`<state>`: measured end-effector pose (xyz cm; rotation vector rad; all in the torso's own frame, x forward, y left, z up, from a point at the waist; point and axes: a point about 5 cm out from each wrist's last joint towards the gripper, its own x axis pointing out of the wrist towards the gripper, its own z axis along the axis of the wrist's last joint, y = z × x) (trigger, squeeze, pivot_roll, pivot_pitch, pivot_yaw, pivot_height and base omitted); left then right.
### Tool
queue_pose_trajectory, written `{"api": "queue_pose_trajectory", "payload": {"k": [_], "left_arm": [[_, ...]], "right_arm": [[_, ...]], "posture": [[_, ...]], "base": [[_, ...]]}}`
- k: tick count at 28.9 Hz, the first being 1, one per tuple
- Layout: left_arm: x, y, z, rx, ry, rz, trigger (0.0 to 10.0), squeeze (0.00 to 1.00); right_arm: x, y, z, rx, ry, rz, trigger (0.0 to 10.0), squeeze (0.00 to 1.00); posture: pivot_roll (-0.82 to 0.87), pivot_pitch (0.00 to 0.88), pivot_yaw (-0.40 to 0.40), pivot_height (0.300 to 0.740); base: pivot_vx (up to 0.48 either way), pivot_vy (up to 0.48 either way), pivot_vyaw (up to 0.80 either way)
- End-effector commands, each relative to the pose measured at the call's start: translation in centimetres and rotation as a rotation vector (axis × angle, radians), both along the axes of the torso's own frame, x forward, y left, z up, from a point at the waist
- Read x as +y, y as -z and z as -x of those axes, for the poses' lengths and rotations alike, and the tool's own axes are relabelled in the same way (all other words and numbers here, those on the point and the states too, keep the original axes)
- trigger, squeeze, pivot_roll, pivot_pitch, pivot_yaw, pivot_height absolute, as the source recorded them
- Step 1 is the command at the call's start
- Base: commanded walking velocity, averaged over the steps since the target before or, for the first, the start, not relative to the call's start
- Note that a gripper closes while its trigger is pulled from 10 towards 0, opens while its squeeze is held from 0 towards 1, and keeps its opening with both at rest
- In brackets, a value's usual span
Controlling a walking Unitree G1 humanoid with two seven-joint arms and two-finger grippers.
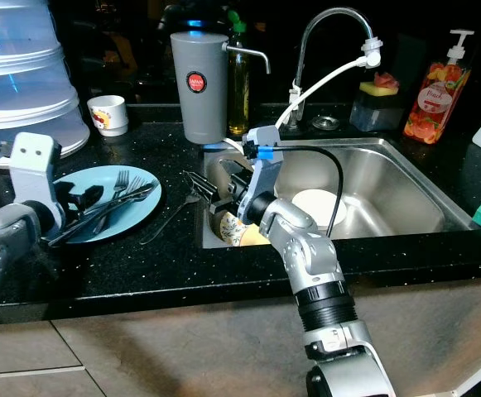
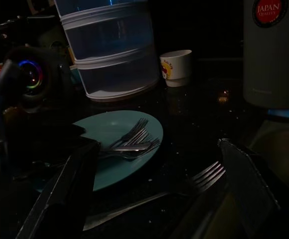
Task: Kitchen organization
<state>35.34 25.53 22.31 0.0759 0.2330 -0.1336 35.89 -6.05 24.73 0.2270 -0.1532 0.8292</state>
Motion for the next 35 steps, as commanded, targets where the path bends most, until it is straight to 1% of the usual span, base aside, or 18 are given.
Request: {"api": "queue_pose_trajectory", "payload": {"k": [1, 5, 9, 11, 12, 13, 14, 15, 17, 18, 19, 21, 22, 23, 24, 25, 31, 35], "left_arm": [[0.1, -0.1, -0.2, 0.023, 0.01, -0.02, 10.0, 0.0], [0.0, -0.5, -0.8, 0.018, 0.037, -0.017, 10.0, 0.0], [0.0, -0.3, -1.0, 0.079, 0.068, -0.022, 10.0, 0.0], [0.0, -0.2, -1.0, 0.092, 0.075, -0.027, 10.0, 0.0], [0.1, 0.1, -1.1, 0.129, 0.091, -0.045, 10.0, 0.0], [0.3, 0.3, -1.1, 0.148, 0.093, -0.057, 9.3, 0.0], [0.3, 0.3, -1.1, 0.148, 0.093, -0.057, 9.3, 0.0], [0.4, 0.5, -1.1, 0.163, 0.093, -0.06, 8.7, 0.0], [0.5, 0.6, -1.0, 0.179, 0.094, -0.062, 8.7, 0.0], [0.7, 0.8, -1.0, 0.192, 0.092, -0.075, 5.9, 0.0], [0.8, 0.9, -1.0, 0.201, 0.093, -0.087, 4.9, 0.0], [0.8, 1.0, -1.0, 0.208, 0.094, -0.094, 4.9, 0.0], [1.0, 1.3, -0.9, 0.225, 0.097, -0.111, 3.4, 0.0], [1.0, 1.4, -0.9, 0.229, 0.097, -0.111, 1.6, 0.0], [1.0, 1.4, -0.9, 0.229, 0.097, -0.111, 1.6, 0.0], [1.1, 1.4, -0.9, 0.235, 0.1, -0.112, 0.0, 0.0], [1.4, 1.5, -1.1, 0.235, 0.096, -0.12, 0.0, 0.0], [2.0, 0.6, -1.5, 0.164, 0.042, -0.139, 0.0, 0.0]], "right_arm": [[0.1, 0.0, 0.2, 0.006, -0.014, 0.011, 10.0, 0.0], [0.2, 0.0, 0.2, 0.006, -0.017, 0.011, 10.0, 0.0], [0.2, 0.0, 0.3, 0.008, -0.02, 0.012, 10.0, 0.0], [0.2, 0.0, 0.3, 0.008, -0.021, 0.012, 10.0, 0.0], [0.2, 0.0, 0.3, 0.01, -0.022, 0.013, 10.0, 0.0], [0.3, 0.0, 0.3, 0.01, -0.024, 0.013, 10.0, 0.0], [0.3, 0.0, 0.3, 0.01, -0.024, 0.013, 10.0, 0.0], [0.3, 0.0, 0.3, 0.011, -0.025, 0.011, 10.0, 0.0], [0.3, 0.0, 0.3, 0.012, -0.026, 0.01, 10.0, 0.0], [0.3, 0.0, 0.3, 0.013, -0.027, 0.009, 10.0, 0.0], [0.3, 0.0, 0.3, 0.014, -0.028, 0.01, 10.0, 0.0], [0.3, 0.0, 0.3, 0.015, -0.029, 0.01, 10.0, 0.0], [0.4, 0.1, 0.4, 0.019, -0.034, 0.012, 10.0, 0.0], [0.4, 0.1, 0.4, 0.021, -0.037, 0.013, 10.0, 0.0], [0.4, 0.1, 0.4, 0.021, -0.037, 0.013, 10.0, 0.0], [0.4, 0.1, 0.4, 0.022, -0.04, 0.014, 10.0, 0.0], [0.5, 0.2, 0.4, 0.027, -0.046, 0.013, 10.0, 0.0], [0.5, 0.2, 0.5, 0.03, -0.048, 0.012, 10.0, 0.0]], "posture": [[0.05, 0.012, -0.031, 0.74], [0.05, 0.012, -0.031, 0.74], [0.05, 0.017, -0.032, 0.74], [0.05, 0.017, -0.032, 0.74], [0.05, 0.018, -0.032, 0.74], [0.05, 0.018, -0.032, 0.74], [0.05, 0.018, -0.032, 0.74], [0.05, 0.02, -0.033, 0.74], [0.05, 0.02, -0.033, 0.74], [0.05, 0.02, -0.033, 0.74], [0.05, 0.02, -0.033, 0.74], [0.05, 0.02, -0.033, 0.74], [0.05, 0.024, -0.035, 0.74], [0.05, 0.024, -0.035, 0.74], [0.05, 0.024, -0.035, 0.74], [0.05, 0.024, -0.035, 0.74], [0.05, 0.028, -0.036, 0.74], [0.05, 0.029, -0.037, 0.74]], "base": [[0.0, 0.0, 0.0], [0.0, 0.0, 0.0], [0.0, 0.0, 0.0], [0.0, 0.0, 0.0], [0.0, 0.0, 0.0], [0.0, 0.0, 0.0], [0.0, 0.0, 0.0], [0.0, 0.0, 0.0], [0.0, 0.0, 0.0], [0.0, 0.0, 0.0], [0.0, 0.0, 0.0], [0.0, 0.0, 0.0], [0.0, 0.0, 0.0], [0.0, 0.0, 0.0], [0.0, 0.0, 0.0], [0.0, 0.0, 0.0], [0.0, 0.0, 0.0], [0.0, 0.0, 0.0]]}}
